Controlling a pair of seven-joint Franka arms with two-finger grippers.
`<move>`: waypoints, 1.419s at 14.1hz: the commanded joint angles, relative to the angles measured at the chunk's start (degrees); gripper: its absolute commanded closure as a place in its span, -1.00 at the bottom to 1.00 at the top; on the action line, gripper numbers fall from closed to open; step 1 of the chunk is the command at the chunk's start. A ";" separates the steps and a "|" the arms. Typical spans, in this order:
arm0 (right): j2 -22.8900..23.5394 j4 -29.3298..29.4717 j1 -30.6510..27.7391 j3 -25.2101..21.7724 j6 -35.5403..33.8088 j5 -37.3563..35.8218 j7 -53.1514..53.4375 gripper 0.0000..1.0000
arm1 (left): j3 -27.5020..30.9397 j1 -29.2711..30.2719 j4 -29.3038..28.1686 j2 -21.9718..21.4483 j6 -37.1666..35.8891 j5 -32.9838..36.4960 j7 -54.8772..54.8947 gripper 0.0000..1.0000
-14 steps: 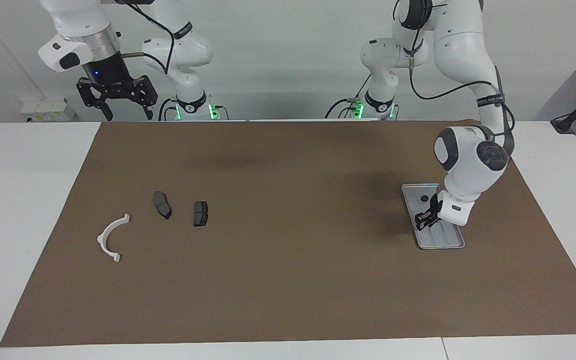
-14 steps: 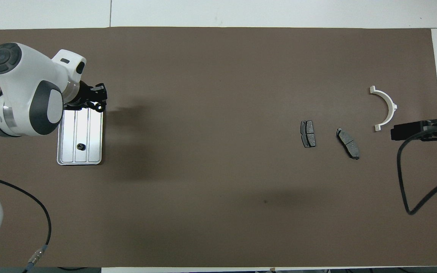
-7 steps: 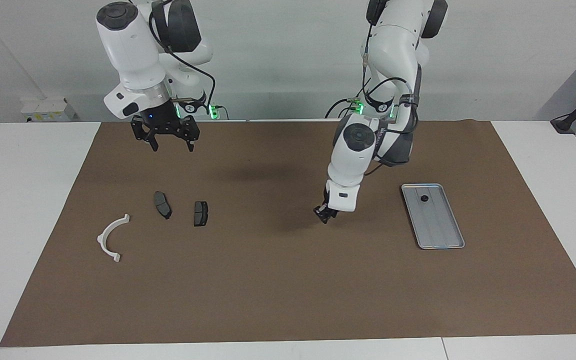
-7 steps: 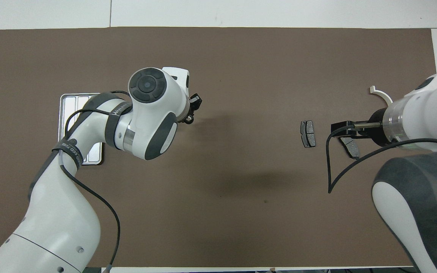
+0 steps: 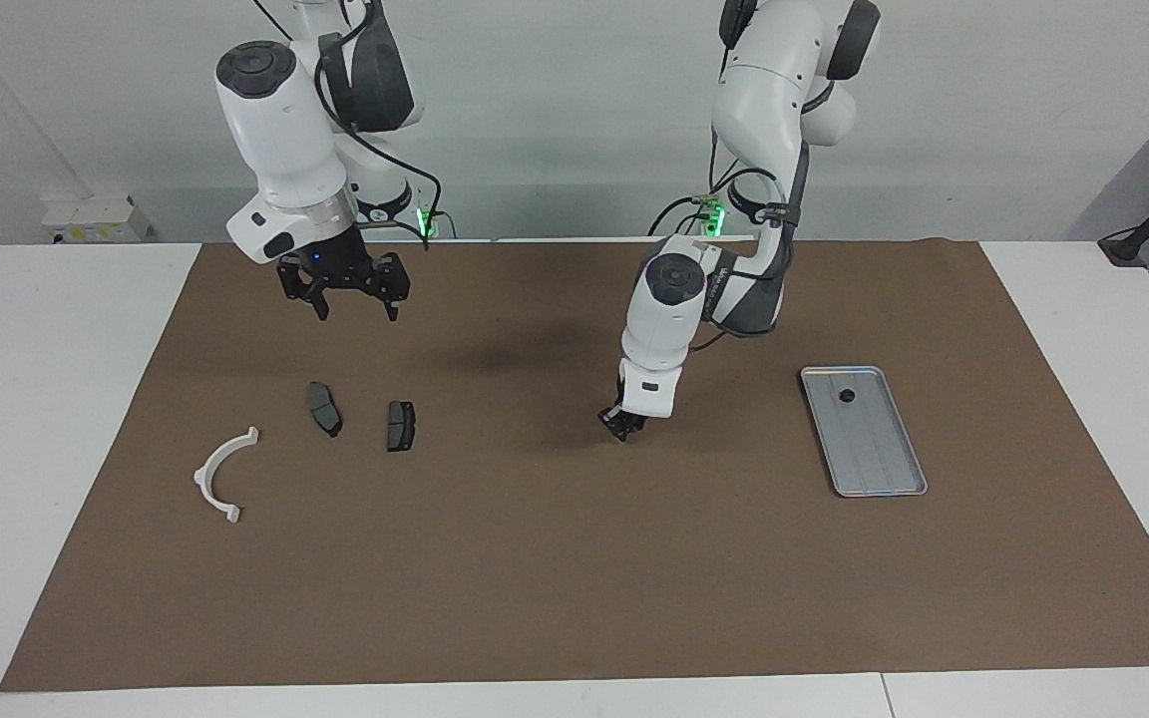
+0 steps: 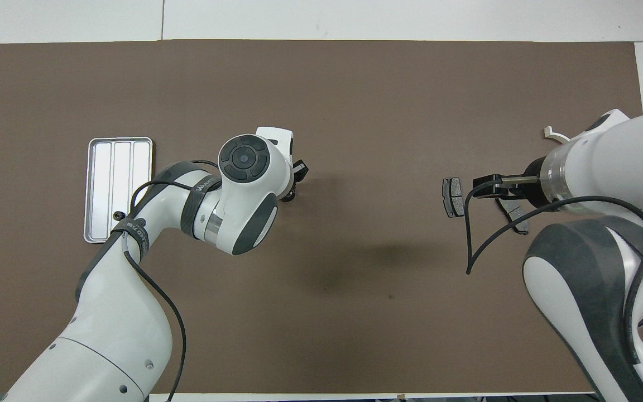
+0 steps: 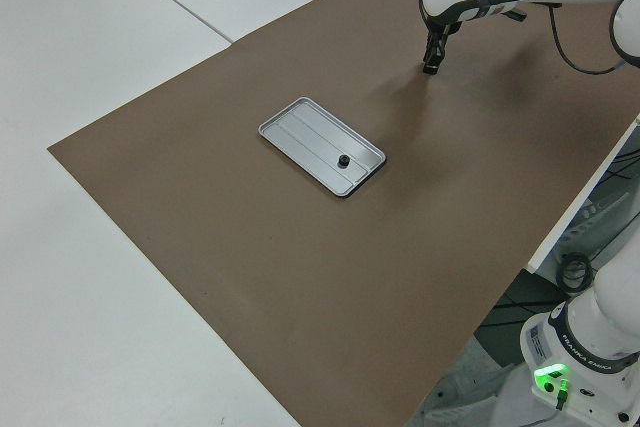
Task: Place bearing gear from tray to pile
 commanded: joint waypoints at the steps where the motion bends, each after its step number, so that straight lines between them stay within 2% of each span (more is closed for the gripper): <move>1: -0.46 -1.14 1.51 -0.07 1.51 1.60 2.76 -1.00 | 0.45 -0.24 -0.84 -1.05 -0.05 0.97 -0.45 -0.71; 2: -0.19 -1.14 2.55 -0.07 1.94 1.60 4.34 -1.00 | 0.54 -0.24 -0.14 -1.14 -2.06 1.41 -0.45 -1.00; 4: 0.42 -1.14 3.27 -0.07 3.43 1.60 6.80 -1.00 | 0.72 0.63 1.27 -2.54 -6.54 2.90 0.16 -1.00; 5: 0.77 -1.14 3.96 -0.07 3.61 1.60 7.60 -1.00 | 0.72 2.38 0.32 -5.24 -7.52 2.90 1.39 -1.00; 7: 1.91 -1.14 5.37 -0.07 4.92 1.60 11.45 -1.00 | 0.72 7.29 -4.59 -10.78 -8.49 2.90 12.84 -1.00; 9: 4.19 -1.06 8.09 -0.07 7.47 1.60 18.38 -1.00 | 0.63 13.61 -9.60 -14.13 -9.11 2.90 25.94 -1.00; 13: 10.77 0.17 13.89 -0.07 13.09 1.51 30.34 -1.00 | 0.72 23.91 -13.66 -15.55 -8.41 2.90 47.94 -1.00; 15: 15.08 2.53 17.14 -0.07 14.42 0.72 35.70 -1.00 | 0.63 27.52 -15.59 -16.34 -7.53 2.90 53.14 -1.00; 17: 20.52 7.53 20.13 -0.16 14.25 0.46 41.50 -1.00 | 0.63 29.81 -17.70 -16.78 -4.56 2.90 58.24 -1.00; 20: 26.42 14.74 23.03 -0.25 11.54 0.28 43.11 -1.00 | 0.72 31.14 -20.87 -17.66 -1.91 2.90 59.40 -0.90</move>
